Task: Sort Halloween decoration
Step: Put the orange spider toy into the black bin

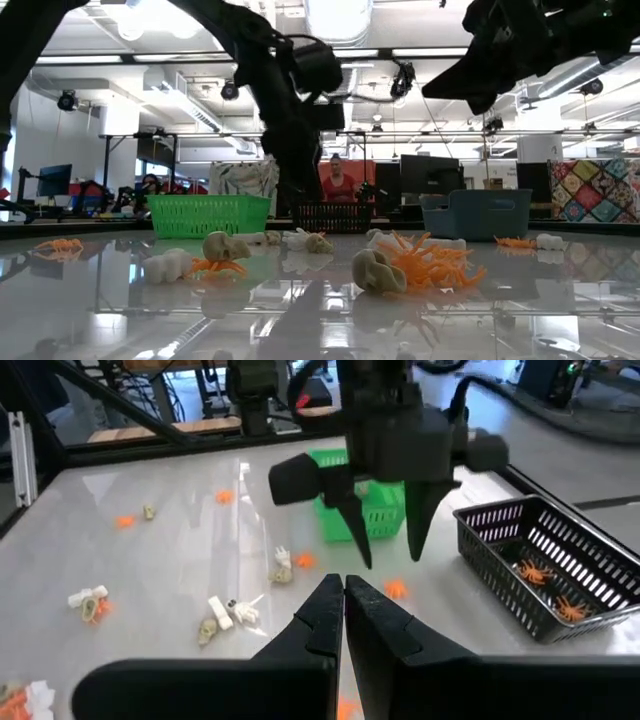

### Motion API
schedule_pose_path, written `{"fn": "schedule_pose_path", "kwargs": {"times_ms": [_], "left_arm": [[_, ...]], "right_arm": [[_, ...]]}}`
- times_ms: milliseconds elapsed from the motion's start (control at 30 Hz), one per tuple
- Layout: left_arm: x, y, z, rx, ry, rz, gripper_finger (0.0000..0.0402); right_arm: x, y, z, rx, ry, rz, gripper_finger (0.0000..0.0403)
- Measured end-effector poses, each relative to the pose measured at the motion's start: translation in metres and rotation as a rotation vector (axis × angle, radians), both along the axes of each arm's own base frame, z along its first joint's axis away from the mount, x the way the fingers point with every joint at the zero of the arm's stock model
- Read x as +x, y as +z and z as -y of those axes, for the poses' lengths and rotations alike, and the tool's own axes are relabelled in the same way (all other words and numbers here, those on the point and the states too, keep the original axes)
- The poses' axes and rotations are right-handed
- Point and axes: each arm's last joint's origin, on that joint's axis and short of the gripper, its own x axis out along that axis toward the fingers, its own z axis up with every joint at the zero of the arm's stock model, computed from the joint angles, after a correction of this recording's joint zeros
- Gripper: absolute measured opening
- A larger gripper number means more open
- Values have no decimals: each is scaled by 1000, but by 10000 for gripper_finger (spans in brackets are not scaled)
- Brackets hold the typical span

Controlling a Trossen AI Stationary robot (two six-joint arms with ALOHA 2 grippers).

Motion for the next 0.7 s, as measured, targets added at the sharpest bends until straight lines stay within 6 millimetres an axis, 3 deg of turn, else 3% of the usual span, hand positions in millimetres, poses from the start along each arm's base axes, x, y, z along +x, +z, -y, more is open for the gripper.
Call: {"fn": "schedule_pose_path", "kwargs": {"times_ms": [233,400,700], "left_arm": [[2,-15,-5,76,56,-56,222],[5,-28,-3,27,31,-80,215],[7,-31,-5,26,33,-63,203]], "right_arm": [[-1,-3,0,21,-10,-6,9],[-2,-7,0,55,-22,-12,9],[-3,-9,0,66,-25,-16,9]]}}
